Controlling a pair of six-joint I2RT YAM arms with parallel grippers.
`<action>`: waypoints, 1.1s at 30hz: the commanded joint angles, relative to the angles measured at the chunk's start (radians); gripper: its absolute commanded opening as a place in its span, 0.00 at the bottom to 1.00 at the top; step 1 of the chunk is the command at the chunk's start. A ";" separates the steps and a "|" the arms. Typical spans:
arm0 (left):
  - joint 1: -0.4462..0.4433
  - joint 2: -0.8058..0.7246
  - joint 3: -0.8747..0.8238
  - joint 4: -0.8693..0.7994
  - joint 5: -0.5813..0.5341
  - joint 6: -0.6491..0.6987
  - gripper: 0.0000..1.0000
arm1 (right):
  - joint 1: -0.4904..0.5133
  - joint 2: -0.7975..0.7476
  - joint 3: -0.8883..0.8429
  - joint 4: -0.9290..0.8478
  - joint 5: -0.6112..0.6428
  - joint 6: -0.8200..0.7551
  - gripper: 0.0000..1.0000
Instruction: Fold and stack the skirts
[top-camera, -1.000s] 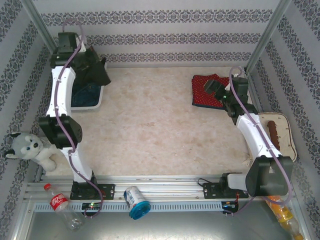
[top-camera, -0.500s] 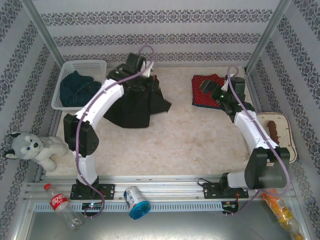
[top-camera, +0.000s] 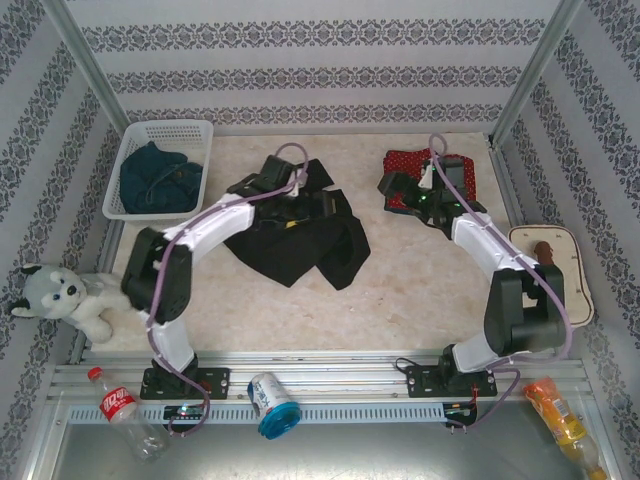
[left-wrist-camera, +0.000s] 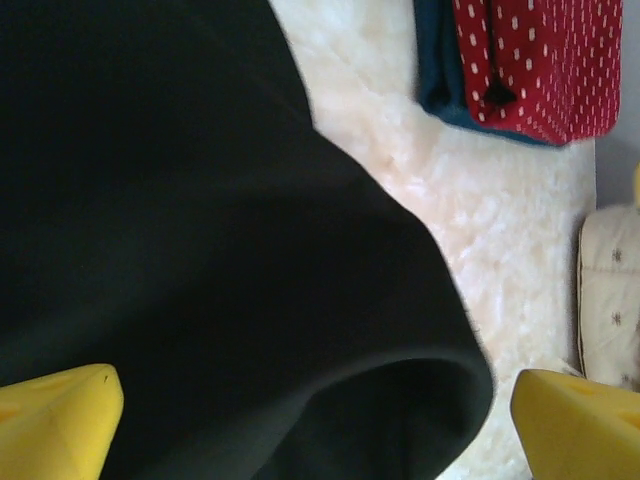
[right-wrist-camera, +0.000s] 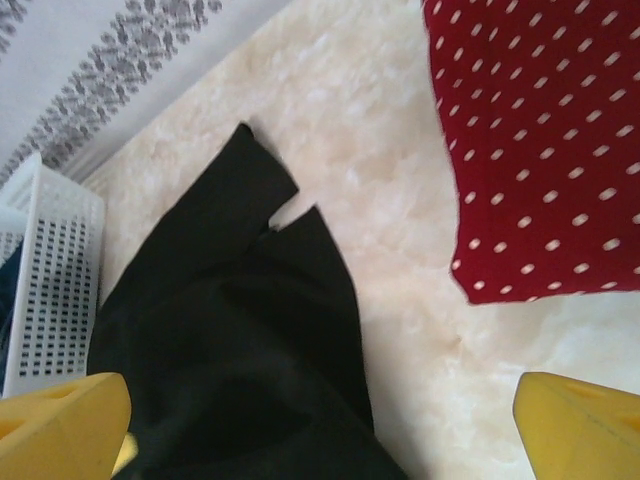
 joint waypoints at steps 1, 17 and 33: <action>0.082 -0.160 -0.104 -0.032 -0.197 -0.096 1.00 | 0.052 0.028 0.013 -0.024 -0.015 -0.019 0.98; 0.006 -0.363 -0.399 -0.153 -0.250 0.214 0.97 | 0.286 -0.142 -0.320 -0.015 -0.001 -0.304 0.98; -0.233 0.002 -0.285 -0.175 -0.536 0.256 0.79 | 0.495 0.018 -0.325 0.086 0.281 -0.268 0.59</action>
